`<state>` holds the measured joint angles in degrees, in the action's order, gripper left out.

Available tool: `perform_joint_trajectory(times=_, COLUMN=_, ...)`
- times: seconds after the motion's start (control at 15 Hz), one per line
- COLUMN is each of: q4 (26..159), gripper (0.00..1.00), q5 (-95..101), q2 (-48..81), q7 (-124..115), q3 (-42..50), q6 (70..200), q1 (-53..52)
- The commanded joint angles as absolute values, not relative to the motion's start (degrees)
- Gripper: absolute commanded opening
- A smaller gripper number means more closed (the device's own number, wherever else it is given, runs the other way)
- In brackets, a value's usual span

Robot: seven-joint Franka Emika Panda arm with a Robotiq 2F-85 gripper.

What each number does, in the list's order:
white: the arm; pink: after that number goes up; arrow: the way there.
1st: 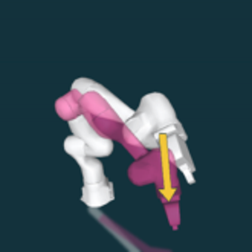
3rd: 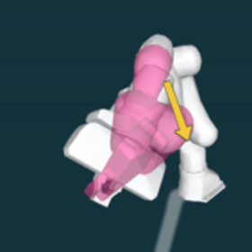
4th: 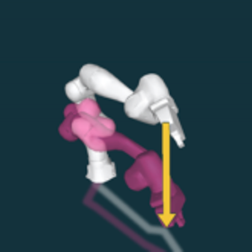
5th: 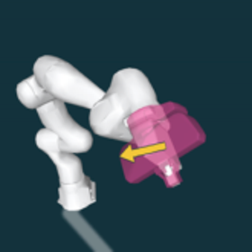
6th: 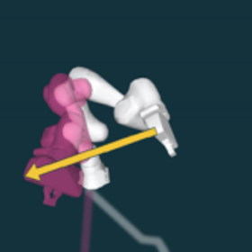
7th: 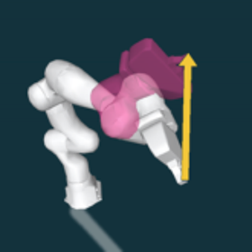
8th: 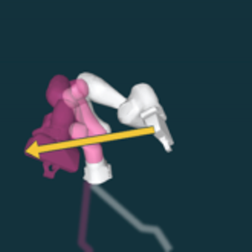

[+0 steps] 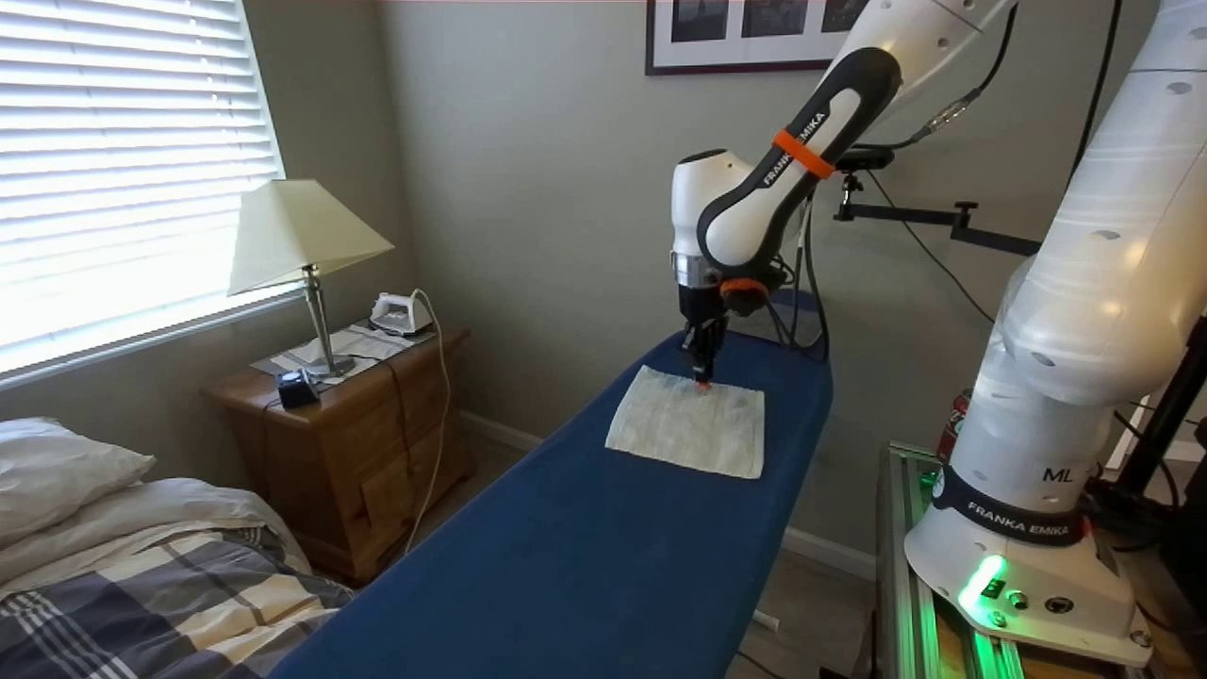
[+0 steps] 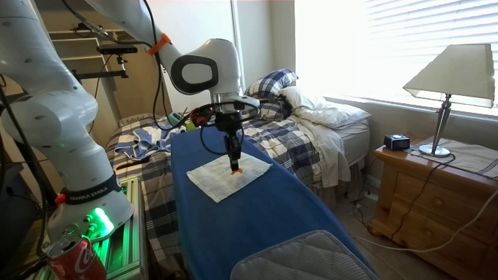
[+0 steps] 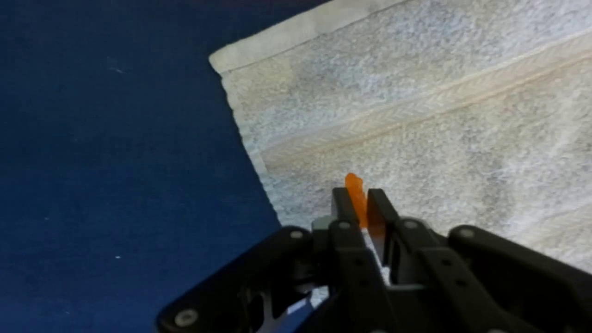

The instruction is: Put the orange object on the towel then fold the towel into a triangle.

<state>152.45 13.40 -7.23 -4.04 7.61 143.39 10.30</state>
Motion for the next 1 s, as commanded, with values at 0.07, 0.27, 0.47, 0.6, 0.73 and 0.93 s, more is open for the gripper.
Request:
perform_joint_trajectory(times=0.07, q4=151.8, gripper=0.14, q5=10.89, q2=-7.33, q7=-0.98, q3=5.82, q6=141.77, q1=7.25)
perform_joint_trajectory(times=0.27, q4=152.04, gripper=0.14, q5=10.22, q2=-7.23, q7=0.08, q3=5.12, q6=141.33, q1=5.93)
perform_joint_trajectory(times=0.47, q4=152.26, gripper=0.2, q5=9.8, q2=-7.39, q7=1.05, q3=4.82, q6=140.59, q1=5.24)
perform_joint_trajectory(times=0.6, q4=152.38, gripper=0.32, q5=9.64, q2=-7.62, q7=1.61, q3=4.7, q6=140.06, q1=4.99)
perform_joint_trajectory(times=0.73, q4=152.47, gripper=0.44, q5=9.45, q2=-7.81, q7=2.04, q3=4.6, q6=139.65, q1=4.83)
perform_joint_trajectory(times=0.93, q4=152.65, gripper=0.64, q5=9.56, q2=-8.43, q7=2.39, q3=4.85, q6=139.58, q1=5.02)
